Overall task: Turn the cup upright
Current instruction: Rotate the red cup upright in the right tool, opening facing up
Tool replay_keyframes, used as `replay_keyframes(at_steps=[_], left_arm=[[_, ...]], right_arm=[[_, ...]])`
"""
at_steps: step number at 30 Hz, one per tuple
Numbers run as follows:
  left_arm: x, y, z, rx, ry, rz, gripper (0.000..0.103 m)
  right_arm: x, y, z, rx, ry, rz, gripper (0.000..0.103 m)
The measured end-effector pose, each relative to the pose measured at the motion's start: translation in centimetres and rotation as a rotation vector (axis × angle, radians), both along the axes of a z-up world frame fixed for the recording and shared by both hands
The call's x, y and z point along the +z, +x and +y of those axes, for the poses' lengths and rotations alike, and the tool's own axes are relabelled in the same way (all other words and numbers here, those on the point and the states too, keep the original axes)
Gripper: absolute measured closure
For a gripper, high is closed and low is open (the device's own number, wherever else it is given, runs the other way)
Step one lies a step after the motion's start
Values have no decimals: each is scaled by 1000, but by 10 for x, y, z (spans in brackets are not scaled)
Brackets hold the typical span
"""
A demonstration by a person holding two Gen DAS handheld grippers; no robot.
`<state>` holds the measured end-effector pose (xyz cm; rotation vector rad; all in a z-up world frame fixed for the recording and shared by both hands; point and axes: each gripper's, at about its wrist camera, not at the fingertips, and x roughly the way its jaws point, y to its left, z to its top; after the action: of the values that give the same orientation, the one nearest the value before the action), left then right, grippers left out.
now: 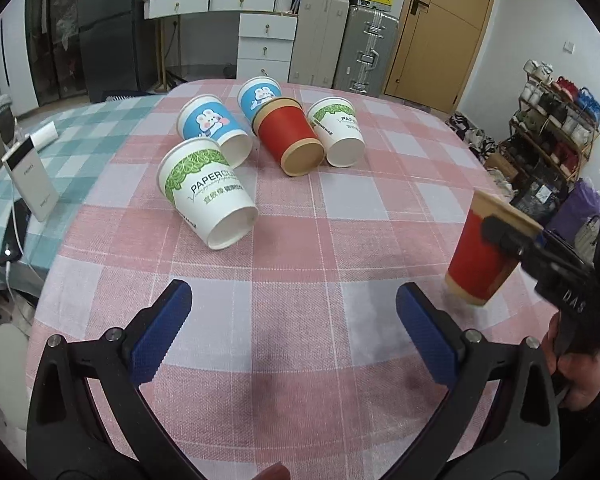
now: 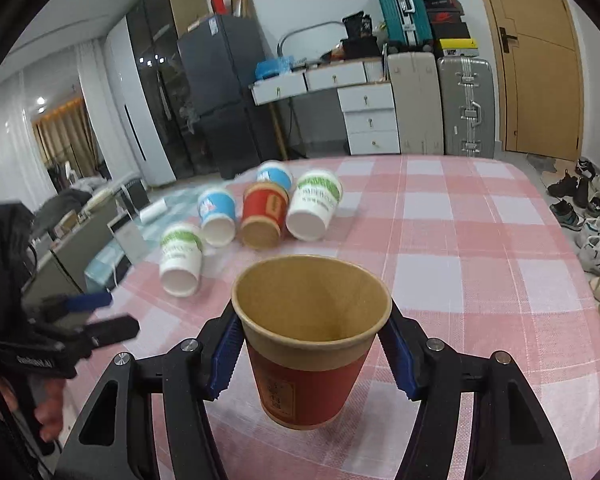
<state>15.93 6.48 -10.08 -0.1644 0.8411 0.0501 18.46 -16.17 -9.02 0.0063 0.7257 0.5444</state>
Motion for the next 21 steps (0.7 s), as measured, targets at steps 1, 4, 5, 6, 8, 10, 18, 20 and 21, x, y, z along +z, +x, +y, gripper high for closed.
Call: replay_keyframes(at_steps=[1, 4, 5, 6, 8, 10, 18, 20, 21], left_arm=[[-1, 2, -3, -4, 8, 1, 1], [-7, 11, -7, -16, 11, 19, 1], [-9, 14, -8, -20, 10, 26, 1], [-11, 17, -9, -21, 10, 32, 1], [-15, 22, -11, -18, 21, 41, 1], [-17, 26, -14, -9, 49, 48, 1], [-23, 37, -14, 5, 62, 68, 1], [-23, 38, -14, 6, 64, 67, 1], [-22, 38, -14, 7, 66, 67, 1]], right_arm=[[-4, -1, -2, 10, 3, 3, 39], [-9, -3, 1, 35, -5, -31, 39], [-9, -3, 3, 45, -6, -43, 39], [-9, -3, 5, 55, -8, -49, 39], [-11, -2, 10, 70, -25, -64, 39], [-13, -1, 13, 78, -39, -69, 39], [-23, 1, 15, 108, -60, -39, 39], [-23, -1, 14, 120, -51, -32, 39], [-23, -2, 14, 123, -50, -32, 39]])
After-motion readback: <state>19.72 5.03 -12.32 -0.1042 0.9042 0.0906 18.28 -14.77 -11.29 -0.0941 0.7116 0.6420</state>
